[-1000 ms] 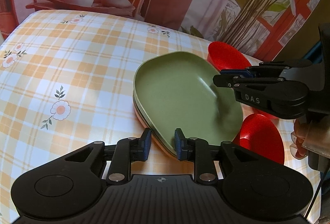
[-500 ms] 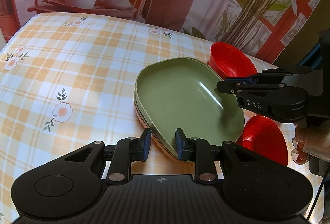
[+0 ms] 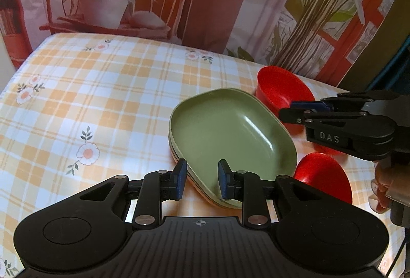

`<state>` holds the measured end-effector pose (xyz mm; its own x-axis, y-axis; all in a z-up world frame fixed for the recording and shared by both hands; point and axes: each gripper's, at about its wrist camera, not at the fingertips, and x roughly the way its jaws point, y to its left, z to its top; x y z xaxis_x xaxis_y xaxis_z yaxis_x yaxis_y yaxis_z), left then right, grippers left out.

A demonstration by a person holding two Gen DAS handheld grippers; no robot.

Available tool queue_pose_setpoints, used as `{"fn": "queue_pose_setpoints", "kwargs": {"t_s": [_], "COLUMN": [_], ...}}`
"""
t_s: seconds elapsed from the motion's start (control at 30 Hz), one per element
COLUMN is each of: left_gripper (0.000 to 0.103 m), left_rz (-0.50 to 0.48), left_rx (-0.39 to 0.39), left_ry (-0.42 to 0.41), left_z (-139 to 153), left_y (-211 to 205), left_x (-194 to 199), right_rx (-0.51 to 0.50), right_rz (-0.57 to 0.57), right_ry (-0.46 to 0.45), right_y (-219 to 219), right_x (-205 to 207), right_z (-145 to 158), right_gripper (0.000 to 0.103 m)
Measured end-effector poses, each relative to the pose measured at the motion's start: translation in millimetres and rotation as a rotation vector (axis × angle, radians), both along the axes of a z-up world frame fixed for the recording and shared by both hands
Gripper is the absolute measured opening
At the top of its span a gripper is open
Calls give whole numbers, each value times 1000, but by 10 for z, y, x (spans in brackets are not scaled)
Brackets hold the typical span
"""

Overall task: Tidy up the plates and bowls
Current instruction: 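Open the left tool and release the green plate rim, then move the open left tool to the rim of a red bowl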

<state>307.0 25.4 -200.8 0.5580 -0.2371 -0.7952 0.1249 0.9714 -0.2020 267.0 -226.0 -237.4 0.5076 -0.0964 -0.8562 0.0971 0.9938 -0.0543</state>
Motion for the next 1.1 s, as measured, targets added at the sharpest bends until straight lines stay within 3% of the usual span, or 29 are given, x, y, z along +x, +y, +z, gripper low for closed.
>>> {"fn": "queue_pose_setpoints", "kwargs": {"t_s": [0.6,1.1], "left_gripper": [28,28], "left_rz": [-30,-118], "left_rx": [36,35], "left_ry": [-87,-128], "left_z": [336,437], "left_y": [-154,-458], "left_x": [-274,-372], "right_rx": [2,23], "right_rz": [-125,-250], "right_ry": [-42,-59], "right_y": [-186,-531], "right_x": [-683,-1270], "right_z": [421,515], "right_gripper": [17,17]}}
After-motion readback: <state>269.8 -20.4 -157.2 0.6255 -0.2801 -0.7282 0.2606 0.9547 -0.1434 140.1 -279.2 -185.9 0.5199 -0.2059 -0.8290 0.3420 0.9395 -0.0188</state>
